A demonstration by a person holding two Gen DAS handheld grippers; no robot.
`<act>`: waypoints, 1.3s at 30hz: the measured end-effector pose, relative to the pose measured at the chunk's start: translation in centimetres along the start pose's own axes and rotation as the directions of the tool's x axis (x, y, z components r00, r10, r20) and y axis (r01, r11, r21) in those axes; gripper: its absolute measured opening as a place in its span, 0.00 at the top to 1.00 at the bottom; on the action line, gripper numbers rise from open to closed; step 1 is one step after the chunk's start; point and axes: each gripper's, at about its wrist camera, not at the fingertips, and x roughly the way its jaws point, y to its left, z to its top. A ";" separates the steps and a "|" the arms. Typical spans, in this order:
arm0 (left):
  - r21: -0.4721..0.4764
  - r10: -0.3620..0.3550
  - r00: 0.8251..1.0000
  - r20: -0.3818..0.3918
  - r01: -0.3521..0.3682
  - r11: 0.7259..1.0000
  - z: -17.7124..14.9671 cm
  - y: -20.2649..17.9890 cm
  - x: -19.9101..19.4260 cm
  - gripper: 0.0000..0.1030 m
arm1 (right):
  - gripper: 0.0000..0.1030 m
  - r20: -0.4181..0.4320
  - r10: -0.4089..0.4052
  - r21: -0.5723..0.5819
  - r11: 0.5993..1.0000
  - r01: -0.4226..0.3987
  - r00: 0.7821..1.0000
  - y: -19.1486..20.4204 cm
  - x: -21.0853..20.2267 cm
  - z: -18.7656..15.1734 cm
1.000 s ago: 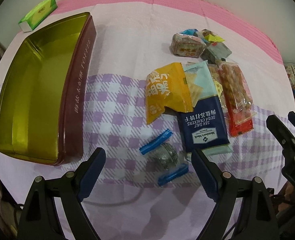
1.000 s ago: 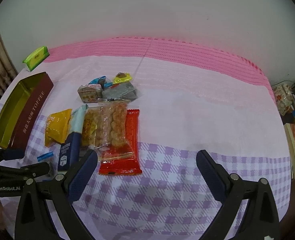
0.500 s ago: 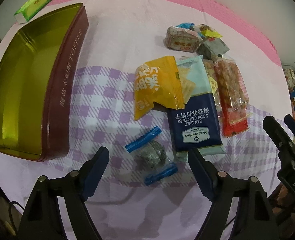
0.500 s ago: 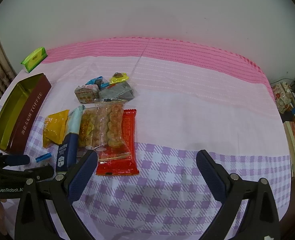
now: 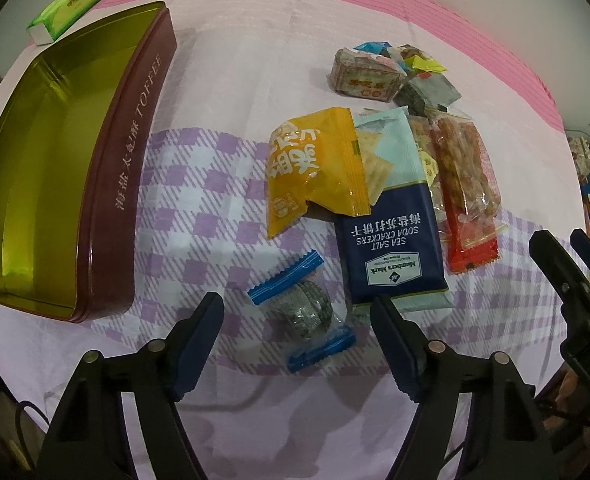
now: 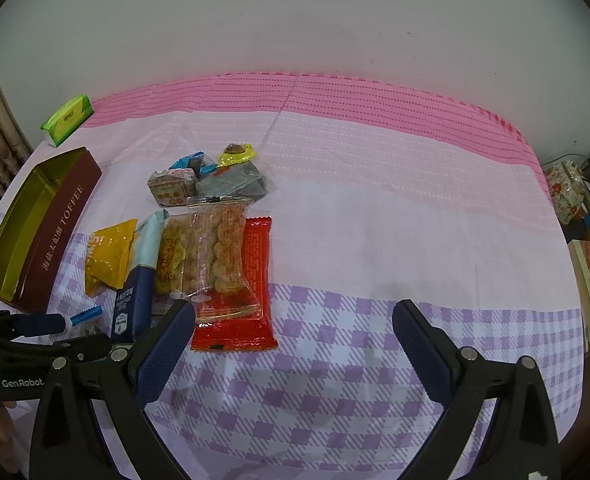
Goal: Organize snacks
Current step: 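Close the left gripper on the blue-edged candy bag and lift it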
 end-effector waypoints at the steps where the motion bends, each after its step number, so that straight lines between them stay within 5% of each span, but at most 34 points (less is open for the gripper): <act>1: -0.001 -0.001 1.000 0.000 0.001 1.000 0.0 0.0 0.0 0.27 | 0.04 -0.001 -0.001 0.000 1.000 0.001 1.000 0.0 0.0 0.0; 17: -0.018 -0.027 0.999 -0.017 0.027 0.999 0.2 -0.1 1.0 0.45 | 0.04 0.003 0.000 0.006 1.000 0.000 1.000 0.0 0.0 0.1; 23: 0.011 -0.024 1.000 -0.005 0.024 1.000 0.3 -0.4 1.3 0.61 | 0.04 -0.002 0.003 0.014 1.000 -0.003 1.000 -0.3 0.1 0.1; 39: 0.018 -0.039 0.999 0.004 0.039 0.999 -0.3 -0.5 0.8 0.64 | 0.04 -0.021 0.000 0.021 1.000 0.001 1.000 -0.5 1.0 -0.1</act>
